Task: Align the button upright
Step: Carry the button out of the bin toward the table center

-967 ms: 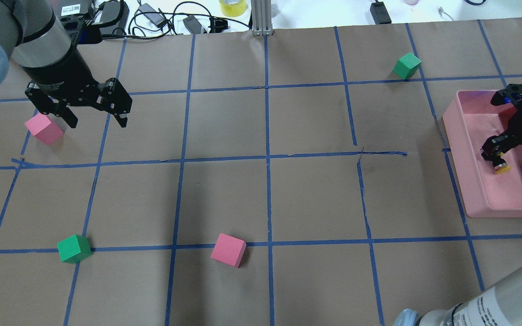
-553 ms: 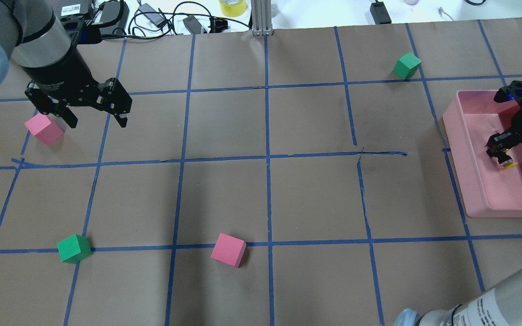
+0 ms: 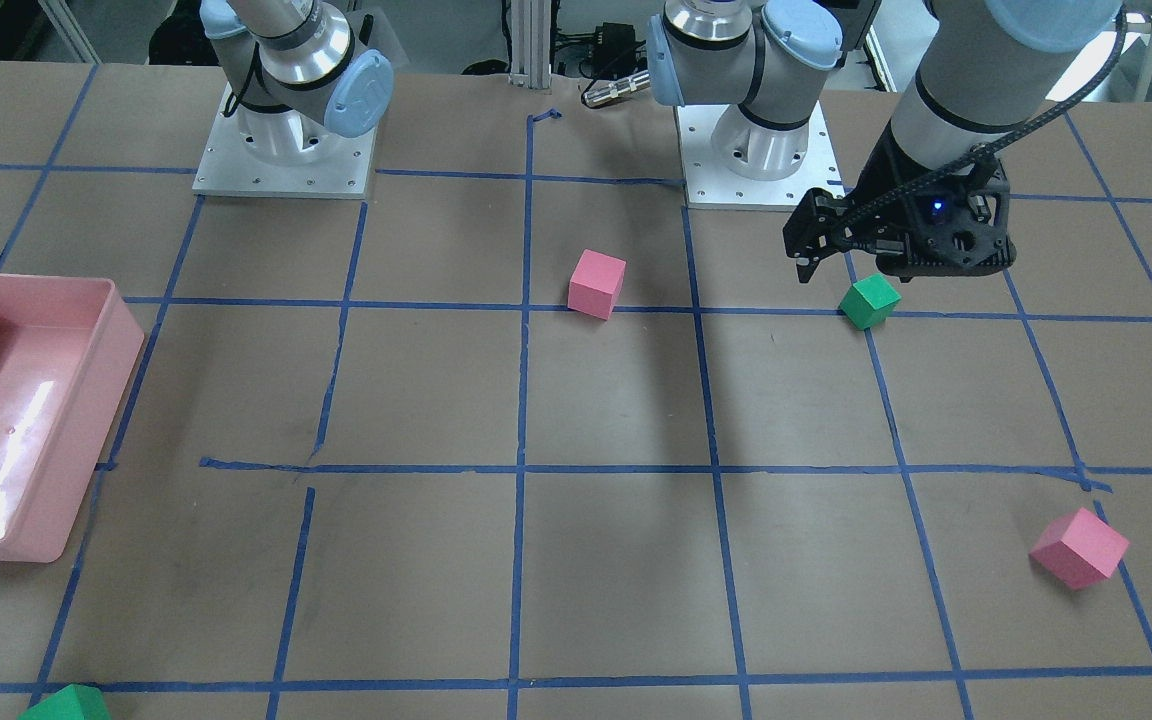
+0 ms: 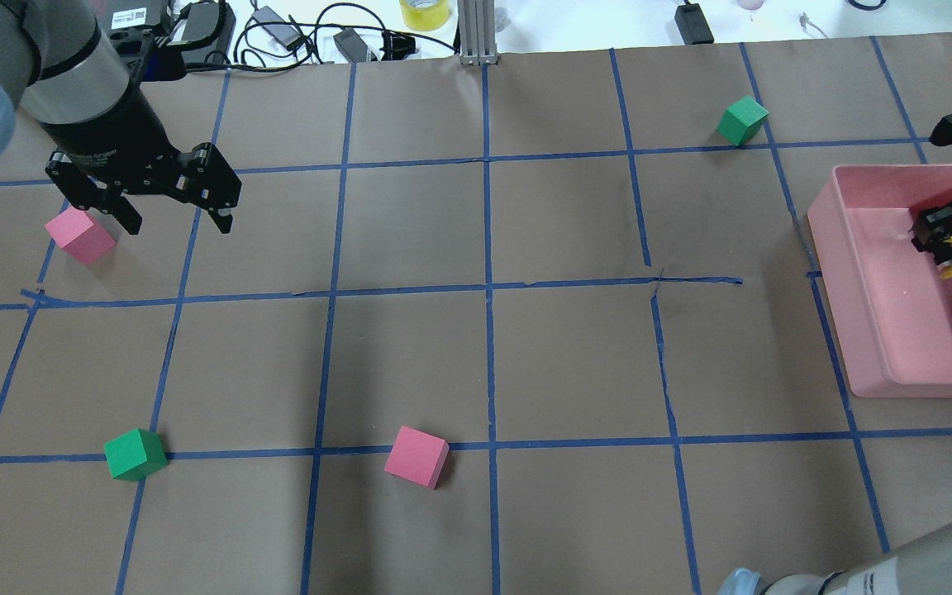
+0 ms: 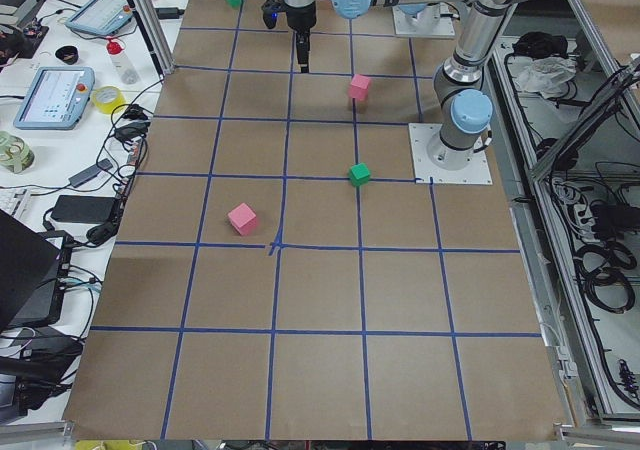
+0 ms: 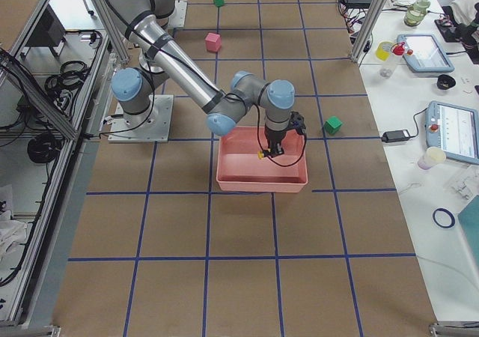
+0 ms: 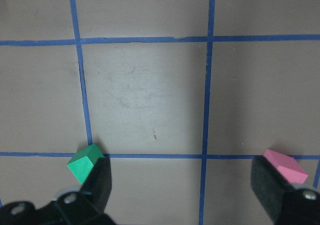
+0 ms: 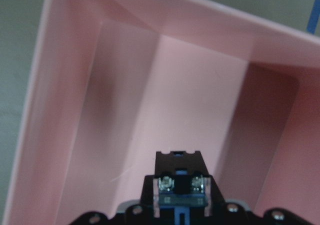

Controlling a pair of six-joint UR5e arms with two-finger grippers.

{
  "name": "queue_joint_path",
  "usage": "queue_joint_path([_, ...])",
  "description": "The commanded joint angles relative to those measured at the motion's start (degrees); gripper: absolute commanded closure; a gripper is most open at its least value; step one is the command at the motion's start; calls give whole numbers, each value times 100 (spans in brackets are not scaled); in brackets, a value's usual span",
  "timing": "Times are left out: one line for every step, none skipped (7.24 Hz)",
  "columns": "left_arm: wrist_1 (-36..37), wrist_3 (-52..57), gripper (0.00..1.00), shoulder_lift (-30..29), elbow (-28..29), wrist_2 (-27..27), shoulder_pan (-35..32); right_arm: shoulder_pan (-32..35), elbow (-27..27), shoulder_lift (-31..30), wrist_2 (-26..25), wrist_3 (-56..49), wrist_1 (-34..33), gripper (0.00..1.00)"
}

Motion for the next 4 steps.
queue_joint_path([0,7,0,0,2,0,0,734,-1120,-174,2,952,1526,100])
queue_joint_path([0,34,0,0,-6,0,9,1287,-1281,-165,10,1566,1619,100])
queue_joint_path([-9,34,0,0,-6,9,9,1919,-1318,-148,28,2460,1602,100])
queue_joint_path([0,34,0,0,-6,9,9,2552,-1301,-113,63,3400,1602,100])
